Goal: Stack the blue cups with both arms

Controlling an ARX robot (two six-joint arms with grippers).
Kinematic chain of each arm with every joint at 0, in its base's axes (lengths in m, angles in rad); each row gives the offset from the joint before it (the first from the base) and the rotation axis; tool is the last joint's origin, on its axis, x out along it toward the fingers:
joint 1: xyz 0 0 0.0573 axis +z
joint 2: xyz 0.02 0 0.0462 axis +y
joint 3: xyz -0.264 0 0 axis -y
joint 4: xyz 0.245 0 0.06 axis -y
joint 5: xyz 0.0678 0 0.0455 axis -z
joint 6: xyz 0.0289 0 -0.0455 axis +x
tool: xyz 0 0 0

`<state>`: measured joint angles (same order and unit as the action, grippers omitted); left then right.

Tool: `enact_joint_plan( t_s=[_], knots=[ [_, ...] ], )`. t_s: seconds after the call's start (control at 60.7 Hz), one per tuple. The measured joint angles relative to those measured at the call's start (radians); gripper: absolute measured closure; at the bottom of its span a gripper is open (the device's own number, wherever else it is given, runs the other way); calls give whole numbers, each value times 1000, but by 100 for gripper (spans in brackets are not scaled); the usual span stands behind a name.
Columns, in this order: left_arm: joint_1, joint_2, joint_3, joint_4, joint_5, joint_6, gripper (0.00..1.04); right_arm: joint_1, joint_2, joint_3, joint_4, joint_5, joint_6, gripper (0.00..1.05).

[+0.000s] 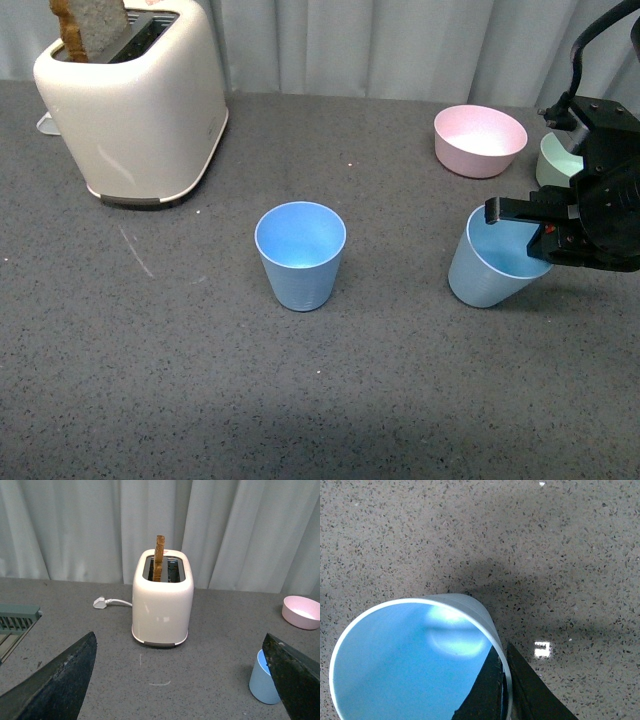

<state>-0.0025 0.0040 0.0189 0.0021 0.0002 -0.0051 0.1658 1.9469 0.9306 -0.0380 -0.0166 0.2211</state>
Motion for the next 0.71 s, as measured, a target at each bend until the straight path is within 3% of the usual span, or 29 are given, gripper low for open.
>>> enact_joint_plan(
  t_s=[0.181,0.428,0.708],
  knots=[
    [0,0,0,0,0,0,7,-5,-34,1,-47,-72,31,104],
    [0,0,0,0,0,0,7,51,-179,43,-112,-304,126,104],
    [0,0,0,0,0,0,7,192,-194,94,-143,-333,151,104]
  ],
)
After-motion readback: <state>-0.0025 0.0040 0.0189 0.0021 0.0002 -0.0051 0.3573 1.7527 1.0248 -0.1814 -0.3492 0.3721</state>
